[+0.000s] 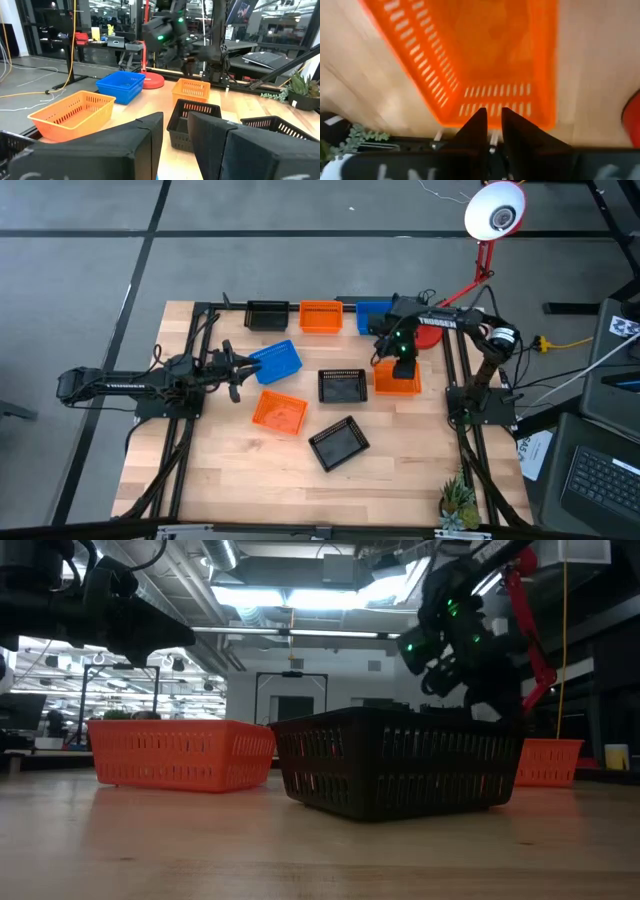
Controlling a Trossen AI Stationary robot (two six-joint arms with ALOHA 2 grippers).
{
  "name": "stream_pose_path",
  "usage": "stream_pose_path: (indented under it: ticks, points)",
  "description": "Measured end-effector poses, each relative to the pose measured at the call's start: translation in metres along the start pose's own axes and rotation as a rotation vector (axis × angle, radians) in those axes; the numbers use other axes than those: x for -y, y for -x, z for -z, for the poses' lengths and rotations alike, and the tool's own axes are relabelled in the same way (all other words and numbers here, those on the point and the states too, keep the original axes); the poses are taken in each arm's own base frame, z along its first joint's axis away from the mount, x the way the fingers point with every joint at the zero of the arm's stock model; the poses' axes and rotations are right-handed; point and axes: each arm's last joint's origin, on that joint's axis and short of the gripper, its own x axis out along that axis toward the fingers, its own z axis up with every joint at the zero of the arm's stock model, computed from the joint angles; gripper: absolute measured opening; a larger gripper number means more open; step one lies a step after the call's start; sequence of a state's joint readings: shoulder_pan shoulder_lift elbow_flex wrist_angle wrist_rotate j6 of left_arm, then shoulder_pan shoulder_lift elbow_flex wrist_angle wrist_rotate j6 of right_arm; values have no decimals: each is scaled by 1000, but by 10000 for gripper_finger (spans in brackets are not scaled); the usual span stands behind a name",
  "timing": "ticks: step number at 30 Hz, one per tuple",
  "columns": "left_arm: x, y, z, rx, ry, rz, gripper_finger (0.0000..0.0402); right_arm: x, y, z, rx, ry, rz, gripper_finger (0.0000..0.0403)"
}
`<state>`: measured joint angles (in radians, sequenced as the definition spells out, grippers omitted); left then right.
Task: Stack baskets by color
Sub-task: Stack the right orange basket on top of the top orange basket
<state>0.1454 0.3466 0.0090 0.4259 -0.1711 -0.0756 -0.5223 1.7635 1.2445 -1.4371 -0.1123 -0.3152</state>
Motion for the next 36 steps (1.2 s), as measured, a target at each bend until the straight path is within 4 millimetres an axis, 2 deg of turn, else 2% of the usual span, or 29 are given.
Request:
stream_pose_path:
  ticks: [3,7,10,15,18,24,28,32,36]
  points:
    - [0,0,0,-4,1,0,82,-19,8,14,6,-11,33,41]
    - [0,0,2,-19,0,-1,82,-46,28,44,113,-25,79,31]
    - [0,0,3,-27,-2,-2,82,-60,42,63,333,5,120,27]
    - [0,0,2,-25,-3,-2,82,-70,55,75,690,90,179,27]
    - [0,0,2,-24,-2,-2,82,-72,58,76,785,162,194,26]
    - [0,0,2,-24,-3,-2,82,-72,58,70,818,201,167,32]
    - [0,0,2,-22,-3,-2,82,-71,55,61,806,211,141,67]
    - [0,0,2,-22,-3,-2,82,-67,51,50,775,184,189,111]
    - [0,0,2,-22,-3,-2,82,-64,45,41,736,199,200,129]
